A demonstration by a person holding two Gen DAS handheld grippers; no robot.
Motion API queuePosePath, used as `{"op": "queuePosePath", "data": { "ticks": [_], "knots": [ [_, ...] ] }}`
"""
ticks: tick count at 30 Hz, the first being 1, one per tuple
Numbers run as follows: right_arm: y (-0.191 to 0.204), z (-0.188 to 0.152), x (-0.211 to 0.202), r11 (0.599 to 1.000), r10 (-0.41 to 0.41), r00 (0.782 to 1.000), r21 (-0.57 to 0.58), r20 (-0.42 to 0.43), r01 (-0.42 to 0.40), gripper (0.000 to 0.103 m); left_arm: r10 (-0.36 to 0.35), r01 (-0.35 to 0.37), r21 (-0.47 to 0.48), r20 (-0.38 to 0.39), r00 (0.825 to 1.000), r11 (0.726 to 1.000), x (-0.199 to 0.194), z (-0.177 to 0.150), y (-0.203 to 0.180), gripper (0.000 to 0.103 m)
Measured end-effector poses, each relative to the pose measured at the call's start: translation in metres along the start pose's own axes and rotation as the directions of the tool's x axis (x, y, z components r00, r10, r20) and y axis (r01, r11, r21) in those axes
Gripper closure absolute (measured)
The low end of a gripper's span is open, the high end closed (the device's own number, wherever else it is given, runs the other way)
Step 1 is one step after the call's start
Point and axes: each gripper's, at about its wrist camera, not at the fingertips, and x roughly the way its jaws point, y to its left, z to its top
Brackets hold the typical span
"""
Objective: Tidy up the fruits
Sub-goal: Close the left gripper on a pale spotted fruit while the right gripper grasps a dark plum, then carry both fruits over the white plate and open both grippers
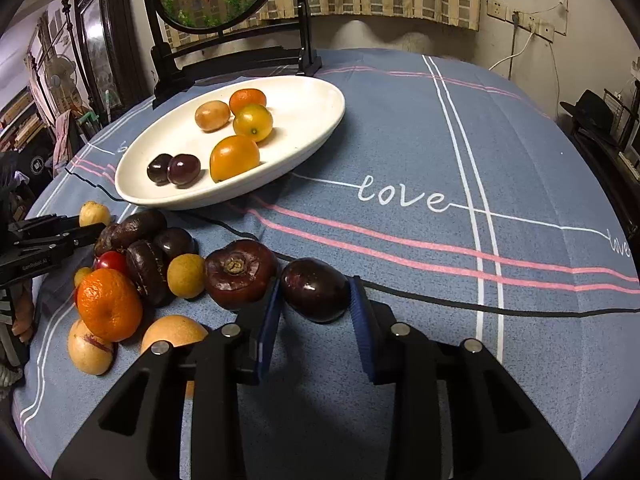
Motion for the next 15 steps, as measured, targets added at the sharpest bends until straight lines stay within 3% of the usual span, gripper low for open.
{"op": "queuePosePath", "data": {
  "ticks": [11,15],
  "knots": [
    [-0.009,0.006,-0.043,0.995,0.034,0.988,0.087,0.148,-0.047,0.068,0.054,-0.054,-0.005,0.134,0.989,0.999,-0.038,0.003,-0.005,0.064],
    [0.003,0.013,-0.065,0.990,0.096,0.974,0.079,0.206,-0.114,0.068,0.080,-0.075,-0.037,0.186,0.979,0.997,-0.057,0.018,-0.007,0.064]
  ]
}}
